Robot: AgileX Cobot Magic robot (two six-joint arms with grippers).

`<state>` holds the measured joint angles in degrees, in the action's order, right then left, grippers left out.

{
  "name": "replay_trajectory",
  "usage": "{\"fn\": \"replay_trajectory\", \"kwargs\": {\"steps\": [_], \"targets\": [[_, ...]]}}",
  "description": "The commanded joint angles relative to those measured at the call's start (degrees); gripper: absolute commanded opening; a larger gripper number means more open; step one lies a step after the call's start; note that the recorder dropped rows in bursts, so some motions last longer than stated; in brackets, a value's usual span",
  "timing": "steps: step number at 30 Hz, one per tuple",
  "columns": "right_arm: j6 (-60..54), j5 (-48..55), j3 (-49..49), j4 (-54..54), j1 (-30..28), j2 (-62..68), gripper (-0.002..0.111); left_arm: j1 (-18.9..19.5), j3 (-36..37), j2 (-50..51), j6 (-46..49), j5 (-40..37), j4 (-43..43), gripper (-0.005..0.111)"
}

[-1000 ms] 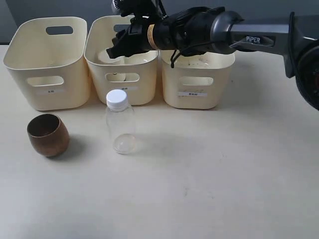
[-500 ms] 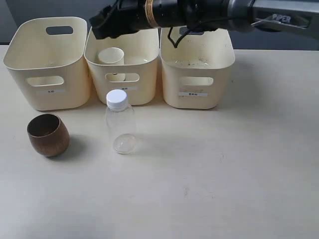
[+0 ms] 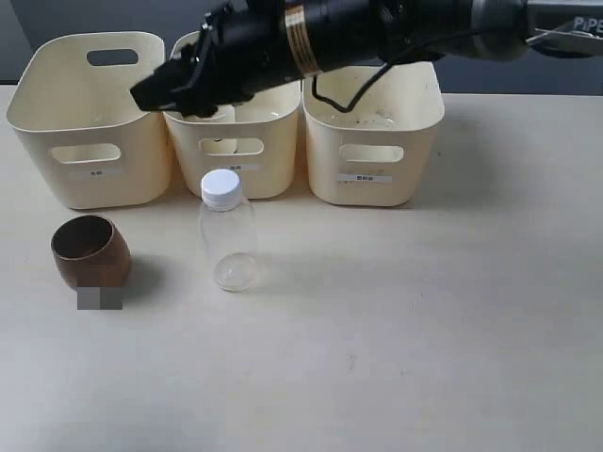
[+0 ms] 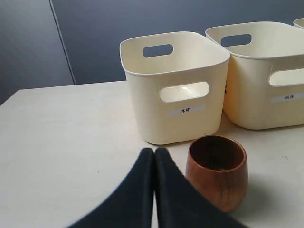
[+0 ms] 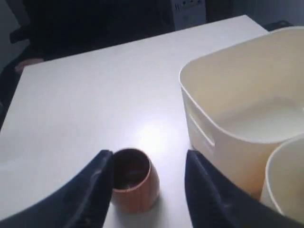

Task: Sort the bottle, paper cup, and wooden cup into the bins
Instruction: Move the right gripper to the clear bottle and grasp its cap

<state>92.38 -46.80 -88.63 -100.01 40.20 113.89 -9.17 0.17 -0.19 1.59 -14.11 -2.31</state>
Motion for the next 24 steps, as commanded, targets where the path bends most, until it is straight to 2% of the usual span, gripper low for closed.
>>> {"fn": "replay_trajectory", "kwargs": {"steps": [1,5,14,24], "targets": [[-6.0,5.7,9.6,0.1,-0.2,-5.5,0.046,-0.2,-0.2,0.2,-0.1,0.4,-0.1,0.0],[-8.6,7.0,15.8,0.1,-0.2,-9.2,0.049,-0.2,-0.2,0.2,-0.1,0.4,-0.1,0.0],[-9.9,7.4,20.6,0.1,-0.2,-10.2,0.077,-0.2,-0.2,0.2,-0.1,0.4,-0.1,0.0],[-10.6,10.7,20.6,0.1,-0.2,-7.8,0.078,-0.2,-0.2,0.2,0.0,0.4,-0.1,0.0]]}}
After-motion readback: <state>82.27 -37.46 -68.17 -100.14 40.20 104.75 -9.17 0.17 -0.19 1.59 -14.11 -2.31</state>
